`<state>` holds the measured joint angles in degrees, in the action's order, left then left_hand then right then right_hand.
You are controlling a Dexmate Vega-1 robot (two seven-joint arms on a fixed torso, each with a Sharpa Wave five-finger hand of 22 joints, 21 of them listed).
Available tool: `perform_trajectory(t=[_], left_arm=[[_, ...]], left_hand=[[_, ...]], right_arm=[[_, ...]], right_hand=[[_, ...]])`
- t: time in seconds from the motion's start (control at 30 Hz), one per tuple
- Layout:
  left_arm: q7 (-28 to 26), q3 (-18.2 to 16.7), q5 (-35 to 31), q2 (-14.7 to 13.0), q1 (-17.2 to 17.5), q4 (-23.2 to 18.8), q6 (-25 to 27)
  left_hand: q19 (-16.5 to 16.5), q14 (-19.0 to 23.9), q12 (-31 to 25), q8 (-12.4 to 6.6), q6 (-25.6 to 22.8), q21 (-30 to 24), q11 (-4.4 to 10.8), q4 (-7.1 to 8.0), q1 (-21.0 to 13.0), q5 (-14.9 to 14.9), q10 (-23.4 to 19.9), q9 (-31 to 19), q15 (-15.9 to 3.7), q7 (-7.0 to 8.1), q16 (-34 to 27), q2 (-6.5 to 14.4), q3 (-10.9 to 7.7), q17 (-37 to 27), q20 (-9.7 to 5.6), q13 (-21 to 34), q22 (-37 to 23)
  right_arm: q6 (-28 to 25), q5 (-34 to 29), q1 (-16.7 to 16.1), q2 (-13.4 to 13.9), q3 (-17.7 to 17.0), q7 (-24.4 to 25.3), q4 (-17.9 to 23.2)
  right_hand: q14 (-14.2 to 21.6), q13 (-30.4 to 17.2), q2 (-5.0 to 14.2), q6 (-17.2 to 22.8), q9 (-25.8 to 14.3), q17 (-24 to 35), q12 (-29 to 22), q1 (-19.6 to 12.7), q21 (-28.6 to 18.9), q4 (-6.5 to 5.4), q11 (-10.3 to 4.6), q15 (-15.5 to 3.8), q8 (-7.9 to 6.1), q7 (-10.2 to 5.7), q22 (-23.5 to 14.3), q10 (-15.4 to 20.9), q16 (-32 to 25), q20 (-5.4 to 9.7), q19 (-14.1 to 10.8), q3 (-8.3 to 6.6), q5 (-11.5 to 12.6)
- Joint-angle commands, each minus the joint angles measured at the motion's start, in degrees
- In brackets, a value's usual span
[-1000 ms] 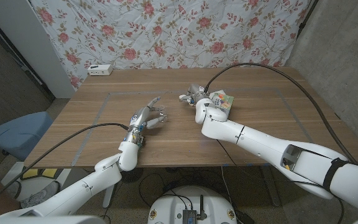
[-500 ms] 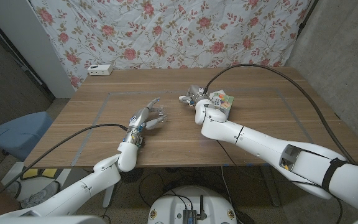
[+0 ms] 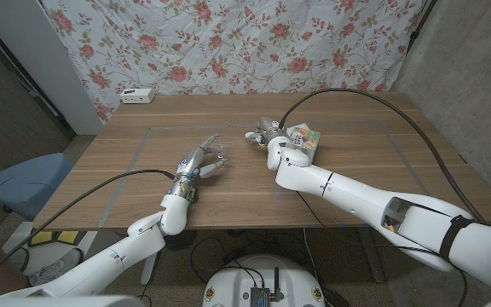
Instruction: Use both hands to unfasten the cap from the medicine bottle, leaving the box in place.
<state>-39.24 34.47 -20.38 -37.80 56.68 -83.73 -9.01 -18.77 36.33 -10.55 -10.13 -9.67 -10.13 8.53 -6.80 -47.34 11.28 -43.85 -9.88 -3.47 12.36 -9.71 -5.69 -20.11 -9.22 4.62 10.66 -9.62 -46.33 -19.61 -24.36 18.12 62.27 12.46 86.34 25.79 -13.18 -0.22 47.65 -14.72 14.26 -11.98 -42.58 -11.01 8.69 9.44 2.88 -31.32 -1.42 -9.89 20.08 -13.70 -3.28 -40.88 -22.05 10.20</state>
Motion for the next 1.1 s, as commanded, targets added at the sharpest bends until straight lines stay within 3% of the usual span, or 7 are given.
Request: perform_trajectory(t=[0.03,0.37,0.7,1.1], left_arm=[[1.5,-0.4,1.2,-0.3,0.2,-0.9,0.3],[3.7,-0.9,2.1,-1.0,0.4,-2.9,1.1],[5.8,-2.6,4.2,-2.0,2.3,-6.7,3.8],[5.5,-4.2,4.9,-2.5,3.9,-9.7,5.7]], left_hand=[[1.0,-1.5,0.3,0.09,0.8,-0.1,-0.33,0.13,0.7,0.7,1.5,-0.2,-5.57,0.15,0.1,-0.3,0.86,-0.2,0.55,0.2,-0.1],[3.3,-4.6,0.4,0.1,2.7,-0.1,-0.36,0.57,2.3,1.4,5.7,-0.2,-4.34,0.17,0.1,-1.0,2.75,-0.2,1.8,0.1,-0.1],[6.9,-10.6,0.4,0.13,5.5,0.0,-1.43,1.72,5.1,2.3,11.9,-0.1,-0.86,0.2,0.2,-0.7,5.06,-0.2,2.53,0.1,-0.2],[8.3,-12.5,0.4,-0.01,6.2,-0.1,-1.88,2.02,5.9,2.7,14.4,-0.2,-0.75,0.2,0.1,-0.3,5.7,-0.2,2.97,0.1,-0.1]], right_arm=[[0.6,0.3,0.3,-0.2,-0.1,-0.3,-1.1],[1.1,0.5,0.4,-0.3,-0.1,-0.3,-1.8],[1.2,0.9,0.5,-0.7,-0.1,-0.5,-2.7],[0.8,1.5,1.0,-0.2,0.4,-2.6,-2.6]], right_hand=[[0.0,-0.1,-0.06,0.0,-0.1,0.1,0.2,0.1,-0.1,0.06,-0.23,-0.3,-0.3,-0.18,0.1,0.0,0.0,0.21,0.0,-0.37,0.2],[-0.1,-0.1,-0.14,-0.1,0.0,0.1,0.2,0.3,-0.1,0.0,-0.2,-0.25,-0.31,-0.21,0.1,0.0,0.1,0.15,0.0,-0.34,0.2],[-0.8,-0.2,-0.26,-1.7,0.1,0.2,0.5,0.8,0.1,-0.2,-0.05,0.03,0.22,0.12,0.1,-0.8,0.3,-0.21,0.6,-0.08,0.1],[-2.6,-0.3,-1.21,-7.0,0.6,0.1,1.0,2.1,0.3,-0.45,0.9,1.26,2.43,1.45,0.0,-3.1,1.1,-0.59,1.9,0.37,0.2]])
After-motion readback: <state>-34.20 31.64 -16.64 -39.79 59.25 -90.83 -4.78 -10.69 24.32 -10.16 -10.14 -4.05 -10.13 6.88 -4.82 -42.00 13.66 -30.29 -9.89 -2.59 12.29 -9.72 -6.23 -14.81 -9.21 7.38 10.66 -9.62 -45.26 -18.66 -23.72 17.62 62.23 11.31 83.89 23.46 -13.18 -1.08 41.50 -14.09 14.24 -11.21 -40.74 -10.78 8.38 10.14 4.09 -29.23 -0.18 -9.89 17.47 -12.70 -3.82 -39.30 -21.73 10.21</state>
